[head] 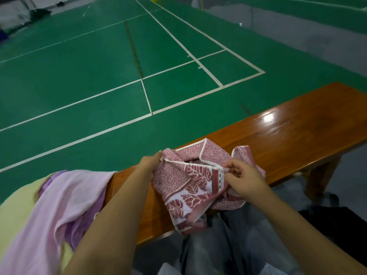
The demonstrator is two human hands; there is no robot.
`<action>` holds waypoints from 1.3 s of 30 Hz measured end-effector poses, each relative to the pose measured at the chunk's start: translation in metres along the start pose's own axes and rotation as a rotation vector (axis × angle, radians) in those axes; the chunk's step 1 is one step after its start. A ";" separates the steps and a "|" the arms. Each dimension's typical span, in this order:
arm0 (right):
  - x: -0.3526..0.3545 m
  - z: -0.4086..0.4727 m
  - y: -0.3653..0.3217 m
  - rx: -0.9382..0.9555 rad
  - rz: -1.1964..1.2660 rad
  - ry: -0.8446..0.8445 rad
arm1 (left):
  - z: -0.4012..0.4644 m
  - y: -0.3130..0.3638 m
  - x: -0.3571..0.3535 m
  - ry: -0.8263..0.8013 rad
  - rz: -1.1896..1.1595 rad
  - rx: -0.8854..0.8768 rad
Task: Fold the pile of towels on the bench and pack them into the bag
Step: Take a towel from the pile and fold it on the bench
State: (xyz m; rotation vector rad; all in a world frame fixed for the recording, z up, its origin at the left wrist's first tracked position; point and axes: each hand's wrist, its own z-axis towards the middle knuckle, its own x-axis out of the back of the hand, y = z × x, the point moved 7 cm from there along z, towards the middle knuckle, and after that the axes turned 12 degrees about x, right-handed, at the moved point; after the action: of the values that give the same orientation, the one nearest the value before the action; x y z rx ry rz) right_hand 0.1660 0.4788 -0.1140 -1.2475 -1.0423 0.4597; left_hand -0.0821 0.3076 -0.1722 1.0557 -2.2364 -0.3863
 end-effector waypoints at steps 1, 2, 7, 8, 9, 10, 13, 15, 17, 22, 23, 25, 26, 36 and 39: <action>0.001 0.001 0.001 0.002 -0.006 0.000 | 0.003 0.002 -0.005 -0.023 -0.036 0.006; 0.003 0.002 0.001 0.002 -0.013 0.001 | 0.004 0.004 -0.008 -0.033 -0.038 0.009; 0.011 0.005 0.002 -0.004 0.019 0.013 | 0.001 0.020 -0.022 -0.051 -0.110 -0.073; 0.014 0.006 0.001 -0.014 0.028 0.024 | -0.003 0.023 -0.021 -0.039 -0.146 -0.099; 0.018 0.007 0.002 -0.028 0.030 0.039 | -0.006 0.027 -0.018 -0.016 -0.182 -0.124; 0.023 0.010 0.000 -0.031 0.031 0.056 | -0.010 0.032 -0.013 0.009 -0.210 -0.155; 0.039 0.025 -0.019 0.018 0.051 0.122 | -0.031 0.058 0.008 0.059 -0.323 -0.325; 0.051 0.035 -0.042 0.063 0.135 0.180 | -0.058 0.080 0.026 0.128 -0.343 -0.470; 0.063 0.040 -0.069 0.131 0.215 0.247 | -0.094 0.097 0.047 0.244 -0.319 -0.637; 0.074 0.032 -0.101 0.279 0.303 0.346 | -0.177 0.071 0.086 0.516 -0.253 -1.028; 0.069 0.028 -0.093 0.268 0.307 0.343 | -0.182 0.053 0.083 0.531 -0.207 -1.052; 0.053 0.021 -0.062 0.202 0.342 0.297 | -0.177 0.012 0.068 0.523 -0.071 -1.049; 0.043 0.017 -0.042 0.148 0.369 0.258 | -0.167 -0.009 0.058 0.509 0.016 -1.010; 0.011 -0.022 0.043 0.036 0.191 -0.002 | -0.106 -0.113 0.016 0.265 0.293 -0.581; 0.014 -0.024 0.044 0.039 0.280 0.010 | -0.097 -0.099 0.025 0.249 0.104 -0.419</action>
State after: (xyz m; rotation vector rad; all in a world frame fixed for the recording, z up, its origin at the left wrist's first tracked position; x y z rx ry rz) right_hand 0.2037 0.4898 -0.1481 -1.3660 -0.8487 0.6840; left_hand 0.0270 0.2257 -0.1379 0.7191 -1.8716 -0.6110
